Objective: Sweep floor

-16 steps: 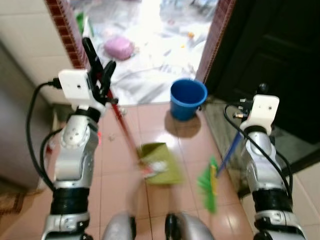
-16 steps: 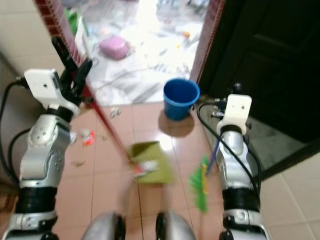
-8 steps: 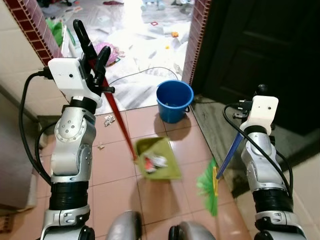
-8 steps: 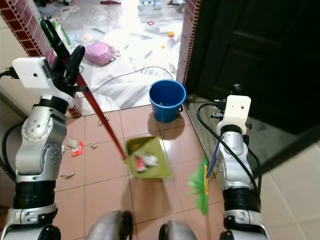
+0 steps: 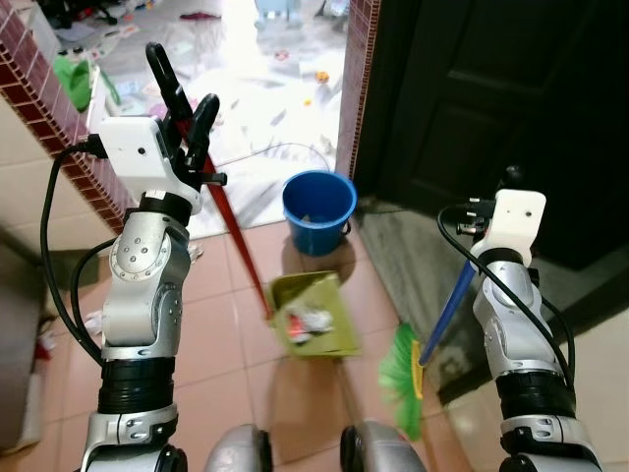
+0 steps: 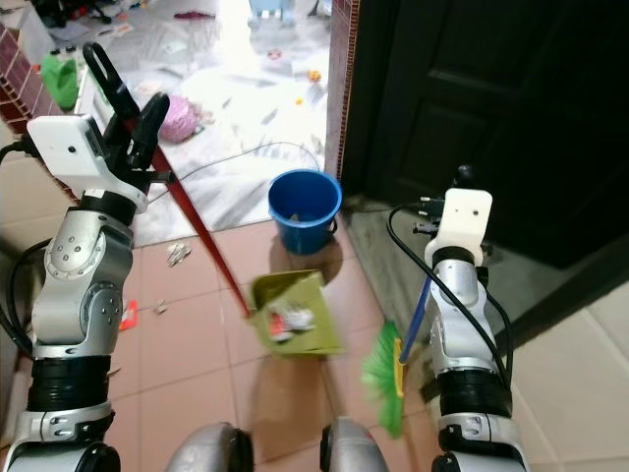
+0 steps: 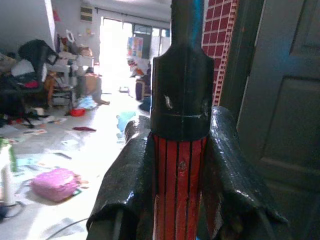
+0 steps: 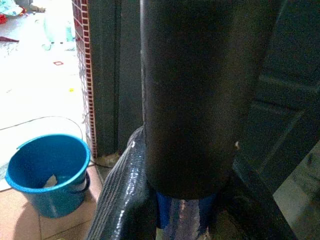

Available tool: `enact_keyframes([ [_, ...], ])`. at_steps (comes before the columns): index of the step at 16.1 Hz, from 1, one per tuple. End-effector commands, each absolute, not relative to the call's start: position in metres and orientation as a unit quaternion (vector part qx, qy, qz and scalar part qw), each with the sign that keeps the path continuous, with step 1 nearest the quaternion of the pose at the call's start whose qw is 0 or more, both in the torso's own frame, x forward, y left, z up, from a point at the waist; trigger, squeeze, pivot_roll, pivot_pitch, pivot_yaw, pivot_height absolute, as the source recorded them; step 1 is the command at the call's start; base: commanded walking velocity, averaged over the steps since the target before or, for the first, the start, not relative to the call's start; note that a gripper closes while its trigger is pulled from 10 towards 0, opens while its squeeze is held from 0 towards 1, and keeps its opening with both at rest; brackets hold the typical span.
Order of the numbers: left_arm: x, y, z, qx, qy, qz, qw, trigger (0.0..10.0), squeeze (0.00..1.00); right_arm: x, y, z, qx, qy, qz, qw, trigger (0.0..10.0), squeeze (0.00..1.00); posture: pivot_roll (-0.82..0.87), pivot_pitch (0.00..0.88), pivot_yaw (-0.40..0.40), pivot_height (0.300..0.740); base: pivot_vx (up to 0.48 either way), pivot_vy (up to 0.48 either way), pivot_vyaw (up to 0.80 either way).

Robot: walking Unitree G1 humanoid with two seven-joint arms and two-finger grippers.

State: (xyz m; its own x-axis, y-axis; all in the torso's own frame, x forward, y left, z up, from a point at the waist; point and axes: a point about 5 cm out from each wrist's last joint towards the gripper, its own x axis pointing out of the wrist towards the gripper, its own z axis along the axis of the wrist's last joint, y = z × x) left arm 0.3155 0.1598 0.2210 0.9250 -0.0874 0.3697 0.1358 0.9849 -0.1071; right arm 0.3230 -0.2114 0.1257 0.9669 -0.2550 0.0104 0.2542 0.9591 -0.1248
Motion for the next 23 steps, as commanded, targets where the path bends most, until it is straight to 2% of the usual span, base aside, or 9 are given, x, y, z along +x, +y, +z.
enact_keyframes([
  [1, 0.312, 0.165, 0.237, -0.058, -0.222, -0.051, 0.972, 10.0, 0.00, 0.325, -0.206, 0.132, -0.069, -0.010, -0.120, 0.990, 10.0, 0.00, -0.07, 0.120, 0.001, 0.740, 0.345, 0.000, 0.00],
  [3, 0.312, 0.165, 0.237, -0.058, -0.222, -0.051, 0.972, 10.0, 0.00, 0.325, -0.206, 0.132, -0.069, -0.010, -0.120, 0.990, 10.0, 0.00, -0.07, 0.120, 0.001, 0.740, 0.345, 0.000, 0.00],
  [5, 0.323, 0.204, 0.314, -0.036, -0.341, 0.038, 0.939, 10.0, 0.00, 0.326, -0.207, 0.128, -0.079, -0.002, -0.114, 0.990, 10.0, 0.00, -0.08, 0.114, -0.003, 0.740, 0.452, 0.000, 0.00],
  [6, 0.323, 0.209, 0.324, -0.034, -0.356, 0.051, 0.932, 10.0, 0.00, 0.326, -0.208, 0.127, -0.080, -0.001, -0.114, 0.990, 10.0, 0.00, -0.08, 0.114, -0.003, 0.740, 0.450, 0.000, 0.00],
  [12, 0.326, 0.204, 0.295, -0.015, -0.318, 0.060, 0.946, 10.0, 0.00, 0.324, -0.207, 0.123, -0.081, 0.004, -0.108, 0.991, 10.0, 0.00, -0.08, 0.118, -0.006, 0.740, 0.333, 0.000, 0.00],
  [23, 0.327, 0.221, 0.319, 0.003, -0.363, 0.120, 0.924, 10.0, 0.00, 0.322, -0.207, 0.121, -0.078, 0.008, -0.105, 0.991, 10.0, 0.00, -0.08, 0.123, -0.003, 0.740, 0.464, 0.000, 0.00],
])
